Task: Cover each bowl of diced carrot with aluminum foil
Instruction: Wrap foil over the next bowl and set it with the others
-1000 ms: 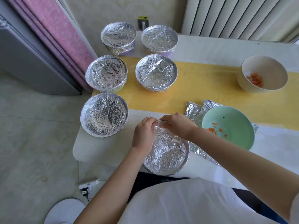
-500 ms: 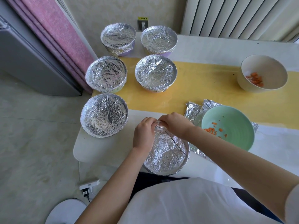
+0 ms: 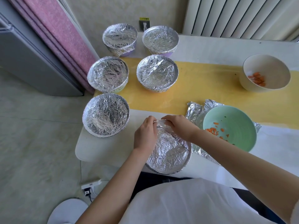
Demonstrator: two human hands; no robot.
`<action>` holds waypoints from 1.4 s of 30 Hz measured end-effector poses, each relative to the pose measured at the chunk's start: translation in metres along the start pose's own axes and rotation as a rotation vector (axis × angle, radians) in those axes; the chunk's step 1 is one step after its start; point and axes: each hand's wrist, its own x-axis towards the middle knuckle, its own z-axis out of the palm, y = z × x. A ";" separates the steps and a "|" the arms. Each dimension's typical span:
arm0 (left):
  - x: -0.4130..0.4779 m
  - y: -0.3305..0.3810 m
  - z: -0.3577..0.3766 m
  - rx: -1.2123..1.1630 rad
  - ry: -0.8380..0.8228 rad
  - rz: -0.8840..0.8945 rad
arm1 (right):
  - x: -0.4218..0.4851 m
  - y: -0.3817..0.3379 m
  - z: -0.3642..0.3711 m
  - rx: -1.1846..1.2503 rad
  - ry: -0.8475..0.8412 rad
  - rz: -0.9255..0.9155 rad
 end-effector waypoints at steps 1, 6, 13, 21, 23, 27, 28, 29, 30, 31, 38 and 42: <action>0.000 0.000 0.000 0.002 -0.011 0.003 | -0.001 0.002 0.001 0.012 0.008 0.002; 0.003 0.003 0.000 -0.017 -0.057 0.001 | 0.000 0.005 0.002 0.018 0.053 -0.008; 0.008 0.004 -0.001 -0.102 0.013 -0.011 | 0.000 0.004 0.002 -0.042 0.056 -0.009; 0.008 0.001 0.000 -0.092 0.016 -0.016 | 0.010 -0.008 0.002 -0.259 -0.032 0.018; 0.007 0.001 0.000 -0.077 0.020 -0.013 | 0.011 -0.007 0.002 -0.249 -0.034 0.020; 0.004 0.000 0.000 -0.049 0.010 -0.010 | 0.007 -0.007 0.002 -0.110 -0.014 0.025; 0.003 -0.002 -0.001 -0.053 0.004 -0.010 | 0.005 -0.007 0.001 -0.058 0.001 0.021; 0.002 -0.004 -0.001 -0.066 -0.003 -0.010 | 0.002 -0.005 0.001 -0.018 0.017 0.019; 0.001 -0.006 -0.002 -0.085 -0.013 -0.011 | 0.000 -0.003 0.001 0.009 0.029 0.020; 0.001 -0.006 -0.003 -0.107 -0.027 -0.014 | -0.002 -0.001 0.002 0.026 0.036 0.027; 0.005 -0.001 -0.009 -0.152 -0.166 0.001 | -0.004 0.003 0.003 0.009 0.048 0.041; 0.007 0.000 -0.009 -0.152 -0.121 -0.008 | -0.004 0.003 0.004 -0.016 0.067 0.040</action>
